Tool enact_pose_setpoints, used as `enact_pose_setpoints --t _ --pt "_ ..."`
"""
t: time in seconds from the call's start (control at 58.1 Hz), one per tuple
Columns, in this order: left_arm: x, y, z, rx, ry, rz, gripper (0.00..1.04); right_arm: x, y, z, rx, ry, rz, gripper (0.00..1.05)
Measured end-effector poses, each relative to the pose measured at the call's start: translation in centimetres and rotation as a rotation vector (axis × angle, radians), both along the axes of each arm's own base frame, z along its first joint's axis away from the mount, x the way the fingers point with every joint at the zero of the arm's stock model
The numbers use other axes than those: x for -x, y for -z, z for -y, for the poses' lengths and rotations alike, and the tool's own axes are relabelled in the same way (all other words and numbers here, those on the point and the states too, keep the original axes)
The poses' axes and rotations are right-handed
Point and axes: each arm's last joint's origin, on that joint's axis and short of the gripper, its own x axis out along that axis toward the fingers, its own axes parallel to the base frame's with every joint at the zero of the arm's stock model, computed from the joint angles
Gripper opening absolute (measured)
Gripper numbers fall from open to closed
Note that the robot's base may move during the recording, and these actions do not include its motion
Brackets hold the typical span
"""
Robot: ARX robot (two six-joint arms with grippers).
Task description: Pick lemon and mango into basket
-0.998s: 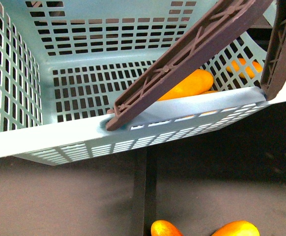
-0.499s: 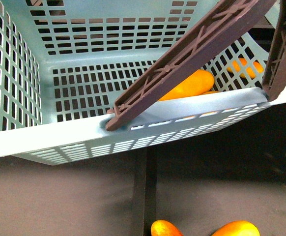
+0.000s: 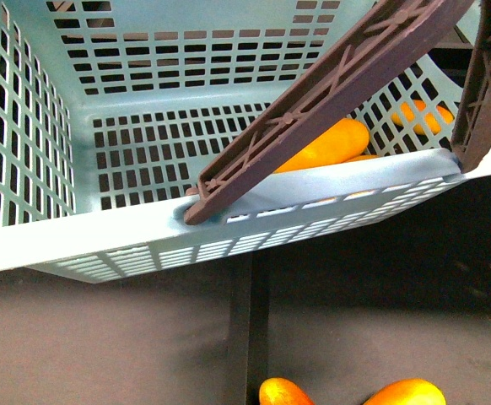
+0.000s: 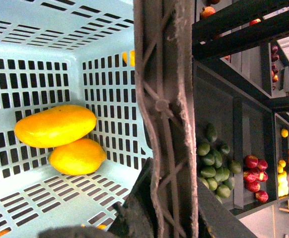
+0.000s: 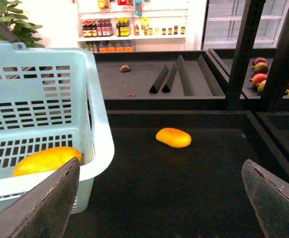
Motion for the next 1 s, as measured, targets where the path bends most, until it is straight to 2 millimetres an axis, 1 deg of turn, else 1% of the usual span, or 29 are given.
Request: enact_pose_setpoints --t 0.292,0.31,0.344,0.378,0.447,0.533,0.585,0.602,0.671,0.722,0.757,0.843,0.963,0.998 --pt "0.0 0.0 0.0 -0.001 -0.001 0.001 0.07 0.0 0.0 0.0 0.000 0.000 0.000 0.96" --pt "0.0 0.0 0.1 -0.026 -0.020 0.032 0.07 0.0 0.0 0.0 0.000 0.000 0.000 0.96" --pt "0.0 0.4 0.5 -0.114 -0.149 0.166 0.07 0.0 0.0 0.0 0.000 0.000 0.000 0.96" --pt "0.1 1.1 0.6 -0.247 -0.225 0.277 0.07 0.0 0.0 0.0 0.000 -0.001 0.000 0.96" --pt "0.0 2.2 -0.1 -0.423 -0.336 0.359 0.07 0.0 0.0 0.0 0.000 0.000 0.000 0.96" --pt "-0.5 2.8 -1.5 -0.476 -0.377 0.382 0.07 0.0 0.0 0.0 0.000 0.003 0.000 0.96" --pt "-0.7 3.3 -2.7 -0.480 -0.404 0.387 0.07 0.0 0.0 0.0 0.000 0.002 0.000 0.96" --pt "-0.7 3.4 -2.8 -0.478 -0.406 0.386 0.07 0.0 0.0 0.0 0.000 0.002 0.000 0.96" --pt "-1.0 4.3 -4.5 -0.432 -0.451 0.367 0.07 0.0 0.0 0.0 0.000 0.002 0.000 0.96" --pt "-1.4 5.2 -5.9 -0.361 -0.510 0.334 0.07 0.0 0.0 0.0 0.000 0.000 0.000 0.96" --pt "-2.2 6.0 -7.5 -0.282 -0.573 0.297 0.07 0.0 0.0 0.0 0.000 0.000 0.000 0.96" --pt "-4.1 7.0 -10.3 -0.112 -0.698 0.231 0.07 0.0 0.0 0.0 0.000 0.000 0.000 0.96" --pt "-6.2 8.3 -13.3 0.075 -0.858 0.151 0.07 0.0 0.0 0.0 0.000 0.000 0.000 0.96" --pt "-6.6 8.5 -13.8 0.120 -0.890 0.131 0.07 0.0 0.0 0.0 0.000 0.000 0.001 0.96"
